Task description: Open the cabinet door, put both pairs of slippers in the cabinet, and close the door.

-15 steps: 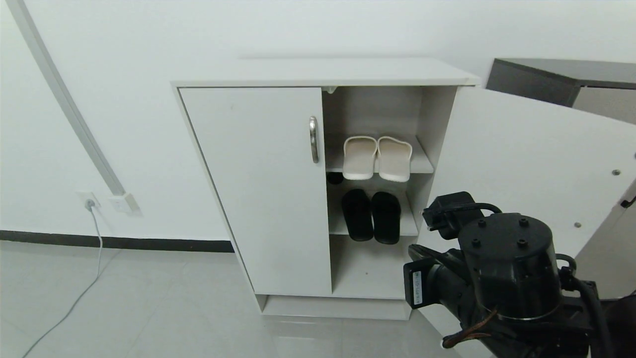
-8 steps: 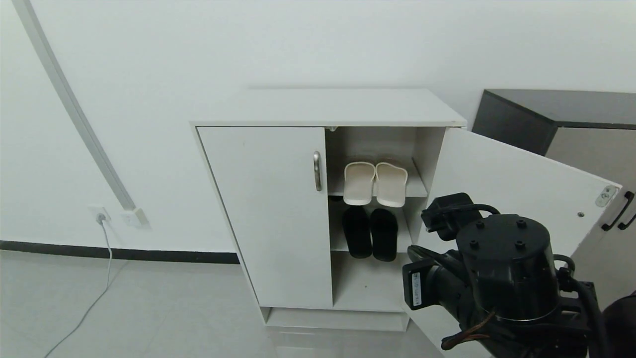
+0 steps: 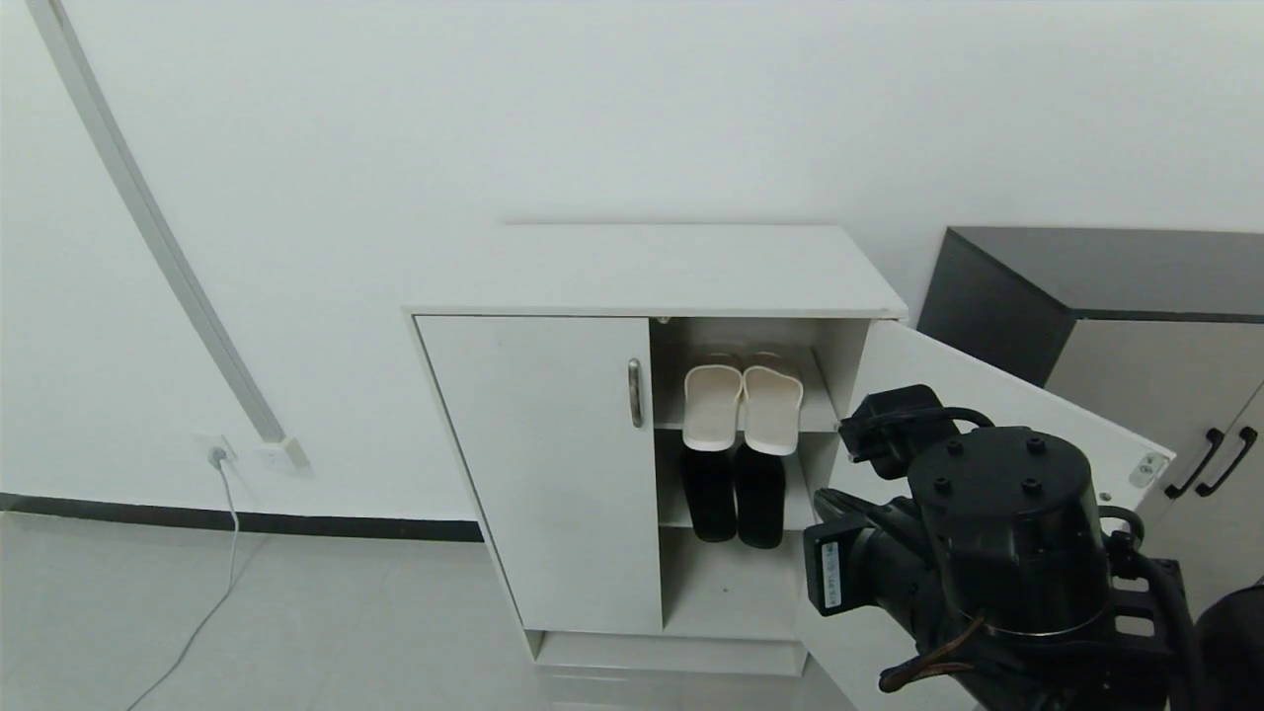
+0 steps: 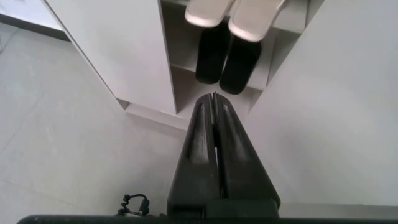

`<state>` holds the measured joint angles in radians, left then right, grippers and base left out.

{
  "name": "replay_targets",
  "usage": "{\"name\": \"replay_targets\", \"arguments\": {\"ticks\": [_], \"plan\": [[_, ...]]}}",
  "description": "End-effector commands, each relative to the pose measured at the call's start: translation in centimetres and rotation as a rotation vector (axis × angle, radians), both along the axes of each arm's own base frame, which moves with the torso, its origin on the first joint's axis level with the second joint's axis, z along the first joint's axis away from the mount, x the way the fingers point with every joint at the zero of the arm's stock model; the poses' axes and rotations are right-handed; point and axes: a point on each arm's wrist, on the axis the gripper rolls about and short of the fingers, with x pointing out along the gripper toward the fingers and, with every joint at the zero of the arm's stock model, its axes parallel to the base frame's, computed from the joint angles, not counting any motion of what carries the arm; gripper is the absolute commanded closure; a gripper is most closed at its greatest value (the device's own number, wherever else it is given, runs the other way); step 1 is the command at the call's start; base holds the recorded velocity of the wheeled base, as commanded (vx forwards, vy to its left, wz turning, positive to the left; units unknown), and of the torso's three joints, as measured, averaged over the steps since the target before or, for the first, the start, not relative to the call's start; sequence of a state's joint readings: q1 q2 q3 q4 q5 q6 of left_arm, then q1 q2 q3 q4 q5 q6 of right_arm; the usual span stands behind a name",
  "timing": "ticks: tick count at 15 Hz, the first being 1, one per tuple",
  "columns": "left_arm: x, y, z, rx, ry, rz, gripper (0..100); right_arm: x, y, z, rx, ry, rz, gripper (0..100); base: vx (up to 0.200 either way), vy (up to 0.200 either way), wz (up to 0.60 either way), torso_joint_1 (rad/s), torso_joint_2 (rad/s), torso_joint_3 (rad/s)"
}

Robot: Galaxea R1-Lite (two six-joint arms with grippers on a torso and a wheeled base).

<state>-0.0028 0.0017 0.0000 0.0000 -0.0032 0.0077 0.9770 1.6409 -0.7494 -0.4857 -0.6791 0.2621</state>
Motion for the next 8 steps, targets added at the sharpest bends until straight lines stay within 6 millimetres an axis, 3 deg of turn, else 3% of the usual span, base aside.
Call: {"name": "replay_targets", "arguments": {"ticks": [1, 8], "plan": [[0.00, 0.00, 0.00, 0.000, 0.000, 0.000, 100, 0.00, 0.01, -0.03, 0.000, 0.001, 0.001, 100, 0.000, 0.000, 0.00, 0.203, -0.52, -0.310], [0.00, 0.00, 0.00, 0.000, 0.000, 0.000, 100, -0.05, -0.07, -0.02, -0.001, 0.000, 0.000, 100, 0.000, 0.000, 0.00, 0.221, -0.54, -0.316]]}}
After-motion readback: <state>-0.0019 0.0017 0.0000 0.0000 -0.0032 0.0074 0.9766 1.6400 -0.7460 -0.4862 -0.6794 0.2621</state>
